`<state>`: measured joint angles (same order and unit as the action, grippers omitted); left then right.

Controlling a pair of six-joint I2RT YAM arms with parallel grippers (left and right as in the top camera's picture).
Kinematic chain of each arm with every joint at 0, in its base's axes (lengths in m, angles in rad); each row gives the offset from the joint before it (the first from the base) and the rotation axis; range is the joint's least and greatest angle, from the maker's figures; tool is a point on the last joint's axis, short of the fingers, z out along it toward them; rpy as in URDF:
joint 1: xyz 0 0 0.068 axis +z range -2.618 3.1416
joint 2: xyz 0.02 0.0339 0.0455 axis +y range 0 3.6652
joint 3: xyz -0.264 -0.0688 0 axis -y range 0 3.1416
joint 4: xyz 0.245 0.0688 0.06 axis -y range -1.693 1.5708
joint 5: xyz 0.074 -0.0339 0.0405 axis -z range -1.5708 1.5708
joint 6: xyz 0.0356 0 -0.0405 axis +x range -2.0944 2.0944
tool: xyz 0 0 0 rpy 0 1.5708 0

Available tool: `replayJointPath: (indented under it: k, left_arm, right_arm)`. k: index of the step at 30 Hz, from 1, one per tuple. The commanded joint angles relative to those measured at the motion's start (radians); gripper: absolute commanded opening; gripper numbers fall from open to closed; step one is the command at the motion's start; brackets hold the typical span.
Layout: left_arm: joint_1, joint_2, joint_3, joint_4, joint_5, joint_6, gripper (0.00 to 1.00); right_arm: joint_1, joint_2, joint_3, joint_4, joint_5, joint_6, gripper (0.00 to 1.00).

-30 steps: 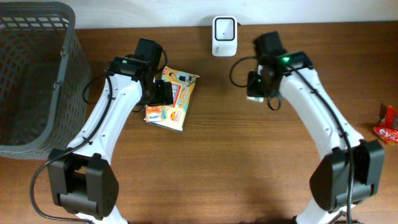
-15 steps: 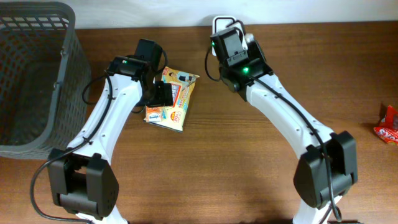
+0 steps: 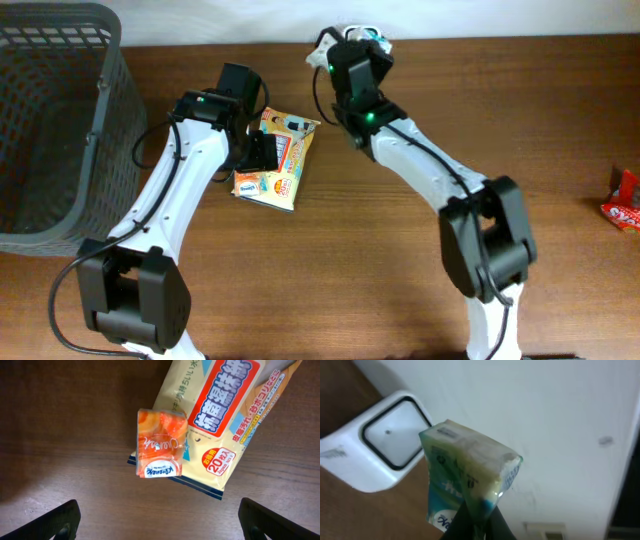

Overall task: Scan the item barcode
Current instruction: 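Raise the green tissue pack up in front of the white scanner, then hold the green tissue pack still before the scanner window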

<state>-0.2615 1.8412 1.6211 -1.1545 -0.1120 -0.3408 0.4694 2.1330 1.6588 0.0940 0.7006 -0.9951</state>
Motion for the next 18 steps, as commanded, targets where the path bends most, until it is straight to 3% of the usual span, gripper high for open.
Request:
replayJointPath:
  k: [1, 6, 18]
  left_arm:
    - [0.002, -0.003, -0.001, 0.001, 0.000, -0.010, 0.99]
    - [0.002, -0.003, -0.001, 0.002, 0.000, -0.010, 0.99]
    - [0.002, -0.003, -0.001, 0.002, 0.000, -0.010, 0.99]
  right_arm:
    - [0.006, 0.074, 0.009, 0.073, -0.098, -0.060, 0.04]
    - [-0.014, 0.147, 0.009, 0.208, -0.110, -0.059, 0.04]
    - [-0.087, 0.163, 0.009, 0.190, -0.210, 0.009, 0.04]
